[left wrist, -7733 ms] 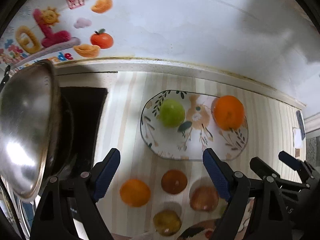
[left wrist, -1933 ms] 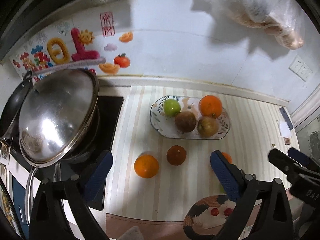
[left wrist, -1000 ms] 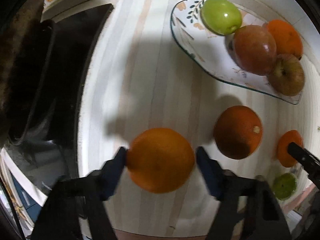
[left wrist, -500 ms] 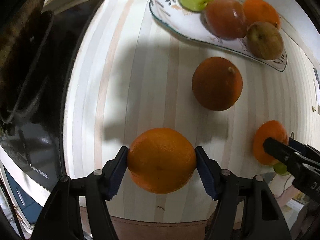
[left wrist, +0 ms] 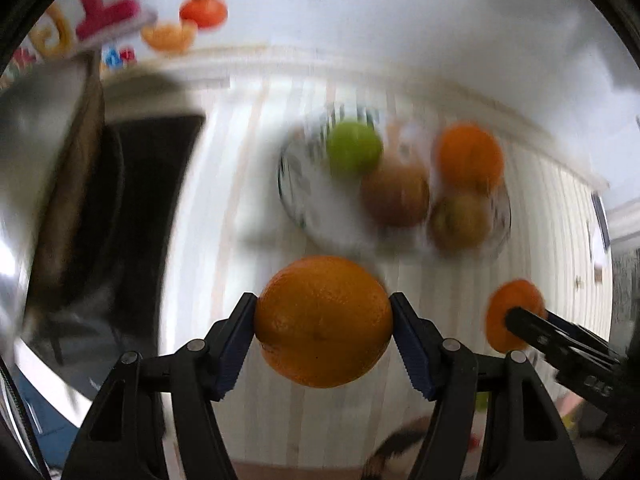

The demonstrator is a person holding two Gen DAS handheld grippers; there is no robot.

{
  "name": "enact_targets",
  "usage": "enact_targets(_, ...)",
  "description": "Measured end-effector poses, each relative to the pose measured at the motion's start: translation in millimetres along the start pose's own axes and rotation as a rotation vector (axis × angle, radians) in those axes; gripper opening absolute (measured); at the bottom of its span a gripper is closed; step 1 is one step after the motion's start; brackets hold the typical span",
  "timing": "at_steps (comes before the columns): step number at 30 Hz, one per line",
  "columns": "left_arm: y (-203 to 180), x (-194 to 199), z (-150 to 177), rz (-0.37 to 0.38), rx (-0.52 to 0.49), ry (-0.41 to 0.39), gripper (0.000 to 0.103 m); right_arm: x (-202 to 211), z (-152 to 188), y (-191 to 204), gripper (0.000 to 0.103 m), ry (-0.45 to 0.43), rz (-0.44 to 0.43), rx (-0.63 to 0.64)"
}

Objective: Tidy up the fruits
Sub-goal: 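Place the orange and tangerine onto the floral plate and open both tools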

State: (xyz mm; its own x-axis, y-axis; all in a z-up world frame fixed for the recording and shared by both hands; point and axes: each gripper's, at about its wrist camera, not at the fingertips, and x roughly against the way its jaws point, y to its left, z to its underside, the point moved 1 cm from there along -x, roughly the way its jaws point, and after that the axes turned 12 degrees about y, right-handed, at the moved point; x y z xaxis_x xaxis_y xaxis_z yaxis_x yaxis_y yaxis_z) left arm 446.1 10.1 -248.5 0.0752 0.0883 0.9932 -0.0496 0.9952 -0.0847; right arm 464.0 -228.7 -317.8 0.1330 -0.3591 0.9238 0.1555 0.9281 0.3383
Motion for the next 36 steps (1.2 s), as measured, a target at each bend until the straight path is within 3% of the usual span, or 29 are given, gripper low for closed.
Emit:
enact_targets(7, 13, -19, -69, -0.004, 0.037, 0.045, 0.064, 35, -84, 35, 0.065, -0.054, 0.001, 0.090)
enact_targets(14, 13, -52, -113, 0.001, 0.043, 0.155, 0.064, -14, -171, 91, 0.065, 0.077, 0.062, 0.168)
enact_targets(23, 19, -67, -112, -0.006, 0.083, 0.204, 0.065, -53, -191, 99, 0.066, 0.172, 0.121, 0.177)
enact_targets(24, 20, -66, -111, 0.003, 0.084, 0.197, 0.067, -51, -191, 99, 0.070, 0.175, 0.115, 0.179)
enact_targets(25, 21, -64, -109, 0.007, 0.085, 0.191, 0.084, -50, -191, 99, 0.078, 0.181, 0.110, 0.177)
enact_targets(27, 23, -54, -107, -0.006, 0.090, 0.153, 0.092, -45, -190, 100, 0.093, 0.191, 0.118, 0.166)
enact_targets(36, 34, -2, -104, -0.016, 0.090, 0.050, 0.092, 4, -163, 93, 0.095, 0.089, 0.197, 0.171)
